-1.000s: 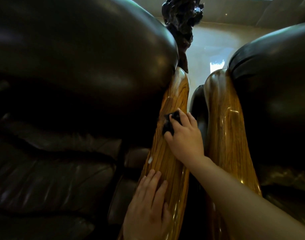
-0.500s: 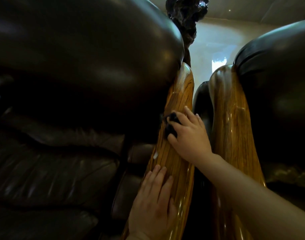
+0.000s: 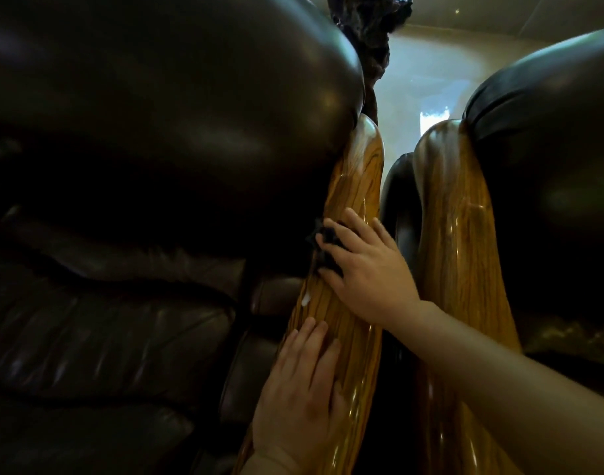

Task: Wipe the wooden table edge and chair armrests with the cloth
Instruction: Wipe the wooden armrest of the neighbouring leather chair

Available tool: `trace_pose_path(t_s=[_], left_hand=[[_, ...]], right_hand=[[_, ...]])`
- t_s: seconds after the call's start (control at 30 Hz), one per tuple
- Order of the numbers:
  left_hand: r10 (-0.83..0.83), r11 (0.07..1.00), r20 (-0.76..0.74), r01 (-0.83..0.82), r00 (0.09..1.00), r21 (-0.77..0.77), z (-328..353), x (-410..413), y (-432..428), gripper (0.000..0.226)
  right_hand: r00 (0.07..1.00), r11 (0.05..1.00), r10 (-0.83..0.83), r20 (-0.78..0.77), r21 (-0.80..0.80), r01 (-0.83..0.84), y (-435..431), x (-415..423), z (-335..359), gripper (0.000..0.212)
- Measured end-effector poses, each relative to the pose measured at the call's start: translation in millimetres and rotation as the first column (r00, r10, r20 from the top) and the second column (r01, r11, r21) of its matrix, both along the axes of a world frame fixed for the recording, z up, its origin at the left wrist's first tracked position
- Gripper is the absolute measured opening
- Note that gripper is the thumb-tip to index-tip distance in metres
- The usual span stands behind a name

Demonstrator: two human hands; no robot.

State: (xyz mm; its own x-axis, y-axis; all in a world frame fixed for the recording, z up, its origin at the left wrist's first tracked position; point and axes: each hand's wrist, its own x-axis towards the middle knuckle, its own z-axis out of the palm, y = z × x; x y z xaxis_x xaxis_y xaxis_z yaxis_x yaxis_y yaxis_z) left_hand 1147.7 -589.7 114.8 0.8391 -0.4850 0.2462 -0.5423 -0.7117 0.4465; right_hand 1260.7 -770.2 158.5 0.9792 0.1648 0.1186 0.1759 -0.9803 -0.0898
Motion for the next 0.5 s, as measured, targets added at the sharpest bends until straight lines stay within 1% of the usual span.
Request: trace_pose_path(t_s=[0.03, 0.07, 0.17, 0.23, 0.27, 0.37, 0.4, 0.47, 0.5], left_hand=[[-0.003, 1.0, 0.007, 0.003, 1.0, 0.005, 0.8, 0.1, -0.3, 0.048], [-0.008, 1.0, 0.009, 0.008, 1.0, 0.011, 1.8, -0.3, -0.6, 0.048], [-0.002, 1.0, -0.012, 0.002, 1.0, 0.017, 4.0, -1.0, -0.4, 0.049], [0.007, 1.0, -0.012, -0.007, 1.0, 0.02, 2.6, -1.6, -0.5, 0.049], [0.003, 1.0, -0.006, -0.003, 1.0, 0.014, 1.8, -2.1, -0.3, 0.049], [-0.016, 1.0, 0.025, 0.016, 1.0, 0.001, 0.4, -2.0, -0.7, 0.049], [-0.02, 1.0, 0.027, 0.02, 0.999, 0.001, 0.4, -2.1, -0.9, 0.049], [-0.015, 1.0, 0.024, 0.015, 1.0, 0.018, 0.5, -2.9, -1.1, 0.048], [-0.01, 1.0, 0.022, 0.009, 1.0, 0.029, 1.0, -2.9, -1.2, 0.048]], right_hand=[[1.0, 1.0, 0.002, -0.023, 0.006, -0.002, -4.0, 0.4, -0.1, 0.052], [0.999, 0.999, -0.031, -0.038, 0.02, 0.031, -7.8, 8.5, 1.9, 0.054], [0.97, 0.97, -0.224, -0.09, 0.071, 0.231, -11.6, 55.2, 10.9, 0.061], [0.953, 0.953, -0.283, -0.107, 0.081, 0.292, -9.0, 68.4, 10.9, 0.062], [0.96, 0.959, -0.265, -0.087, 0.078, 0.272, -6.8, 61.9, 8.2, 0.061], [0.993, 0.99, -0.12, 0.011, 0.069, 0.119, -3.4, 4.4, -3.2, 0.053], [0.996, 0.994, -0.092, 0.008, 0.063, 0.091, -5.5, -13.0, -5.3, 0.052], [0.992, 0.988, -0.119, -0.038, 0.091, 0.122, -9.0, -16.0, -3.2, 0.052], [0.984, 0.978, -0.166, -0.061, 0.114, 0.172, -4.6, -6.3, 2.7, 0.052]])
